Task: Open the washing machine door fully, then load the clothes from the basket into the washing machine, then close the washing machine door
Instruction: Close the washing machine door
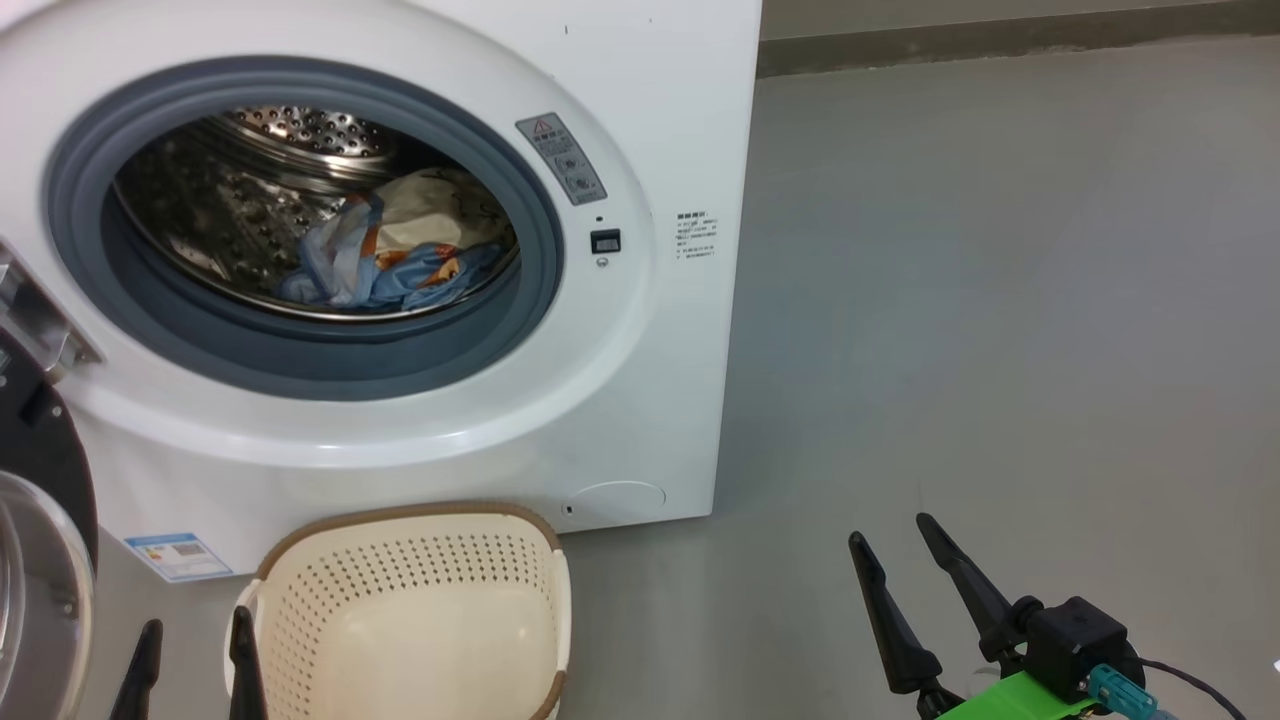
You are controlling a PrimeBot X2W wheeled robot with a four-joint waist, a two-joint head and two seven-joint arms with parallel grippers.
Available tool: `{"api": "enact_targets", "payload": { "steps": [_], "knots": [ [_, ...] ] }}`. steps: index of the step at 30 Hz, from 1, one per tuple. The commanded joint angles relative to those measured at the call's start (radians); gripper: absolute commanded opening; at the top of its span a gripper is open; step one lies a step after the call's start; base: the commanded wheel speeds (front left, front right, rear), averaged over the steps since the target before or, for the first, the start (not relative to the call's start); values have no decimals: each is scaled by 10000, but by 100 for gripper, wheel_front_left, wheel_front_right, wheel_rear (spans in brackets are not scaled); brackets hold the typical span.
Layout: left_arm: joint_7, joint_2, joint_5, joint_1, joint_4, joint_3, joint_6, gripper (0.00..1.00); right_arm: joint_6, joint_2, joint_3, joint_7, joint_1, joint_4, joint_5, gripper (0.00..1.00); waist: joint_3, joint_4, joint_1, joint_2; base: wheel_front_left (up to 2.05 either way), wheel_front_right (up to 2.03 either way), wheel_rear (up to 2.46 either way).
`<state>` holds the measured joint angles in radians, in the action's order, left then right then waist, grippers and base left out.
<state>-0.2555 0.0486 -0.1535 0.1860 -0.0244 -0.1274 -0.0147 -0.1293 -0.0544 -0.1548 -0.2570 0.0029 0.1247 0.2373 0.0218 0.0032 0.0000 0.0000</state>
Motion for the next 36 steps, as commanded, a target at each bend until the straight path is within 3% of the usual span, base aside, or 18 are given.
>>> {"api": "enact_targets", "payload": {
  "steps": [1,18,36],
  "knots": [
    [-63,71,61,-350,-166,-373,-19,100,-14,42,-264,-48,-50,-240,-122,100,23,11,0,0,-131,131,0],
    [-63,42,83,-552,-190,-489,-13,100,-14,42,-203,-48,-133,-230,-165,100,118,69,0,0,-173,173,0],
    [-63,23,173,-504,-153,-416,-79,100,-14,42,-196,-48,-137,-221,-160,100,37,112,0,0,-20,20,0]
  ]
}}
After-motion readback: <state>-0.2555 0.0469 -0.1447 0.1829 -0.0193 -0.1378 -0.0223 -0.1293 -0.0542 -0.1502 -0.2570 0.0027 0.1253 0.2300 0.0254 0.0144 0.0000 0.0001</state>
